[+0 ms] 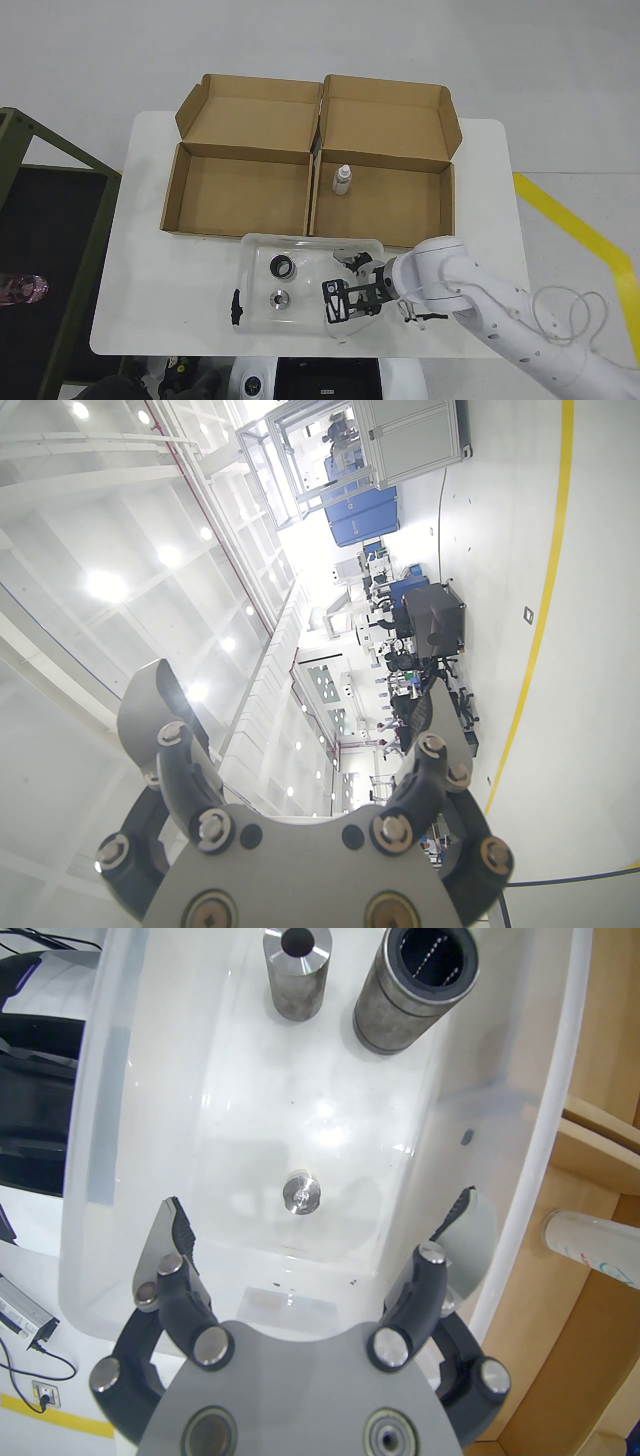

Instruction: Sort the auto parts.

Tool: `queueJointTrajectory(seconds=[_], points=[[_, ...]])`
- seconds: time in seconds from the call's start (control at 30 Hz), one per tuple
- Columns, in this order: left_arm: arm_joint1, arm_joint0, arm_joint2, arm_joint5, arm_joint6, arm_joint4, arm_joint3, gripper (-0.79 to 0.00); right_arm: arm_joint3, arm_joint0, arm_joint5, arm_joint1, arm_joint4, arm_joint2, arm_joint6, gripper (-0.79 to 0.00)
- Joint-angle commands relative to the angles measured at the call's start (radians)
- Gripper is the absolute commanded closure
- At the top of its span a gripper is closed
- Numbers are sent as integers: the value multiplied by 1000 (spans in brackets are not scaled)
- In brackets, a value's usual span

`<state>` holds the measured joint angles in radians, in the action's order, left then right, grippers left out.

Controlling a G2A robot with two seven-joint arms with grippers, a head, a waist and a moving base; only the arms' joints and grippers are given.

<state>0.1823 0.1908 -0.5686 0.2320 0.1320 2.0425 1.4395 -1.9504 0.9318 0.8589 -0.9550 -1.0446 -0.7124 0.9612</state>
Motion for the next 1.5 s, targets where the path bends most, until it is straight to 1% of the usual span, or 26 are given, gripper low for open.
queueJointTrajectory(seconds=[0.0, 0.13, 0.3, 0.33, 0.37, 0.43, 0.53, 0.6, 0.63, 0.73, 0.9, 0.93, 1.1, 1.3, 1.47], points=[[0, 0, 0, 0, 0, 0, 0, -785, 9, -8, -3, -2, 3, 11, 3, -699], [0, 0, 0, 0, 0, 0, 0, -785, 29, -25, -13, -8, -2, 39, 13, -736], [0, 0, 0, 0, 0, 0, 0, -785, 49, -41, -27, -18, -5, 64, 24, -696], [0, 0, 0, 0, 0, 0, 0, -785, 52, -44, -30, -19, -8, 68, 27, -665], [0, 0, 0, 0, 0, 0, 0, -785, 56, -46, -34, -21, -10, 72, 29, -610], [0, 0, 0, 0, 0, 0, 0, -785, 61, -49, -39, -24, -12, 80, 29, -563], [0, 0, 0, 0, 0, 0, 0, -785, 71, -53, -43, -28, -17, 90, 30, -468], [0, 0, 0, 0, 0, 0, 0, -785, 78, -56, -47, -31, -22, 96, 33, -437], [0, 0, 0, 0, 0, 0, 0, -785, 81, -57, -49, -32, -24, 99, 32, -391], [0, 0, 0, 0, 0, 0, 0, -785, 89, -60, -52, -36, -27, 107, 30, -369], [0, 0, 0, 0, 0, 0, 0, -785, 96, -65, -56, -41, -33, 115, 30, -277], [0, 0, 0, 0, 0, 0, 0, -785, 97, -66, -56, -42, -34, 116, 30, -240], [0, 0, 0, 0, 0, 0, 0, -785, 102, -69, -53, -46, -29, 120, 20, 0], [0, 0, 0, 0, 0, 0, 0, -785, 96, -79, -42, -49, -23, 113, -8, 0], [0, 0, 0, 0, 0, 0, 0, -785, 80, -91, -28, -52, -12, 100, -63, 0]])
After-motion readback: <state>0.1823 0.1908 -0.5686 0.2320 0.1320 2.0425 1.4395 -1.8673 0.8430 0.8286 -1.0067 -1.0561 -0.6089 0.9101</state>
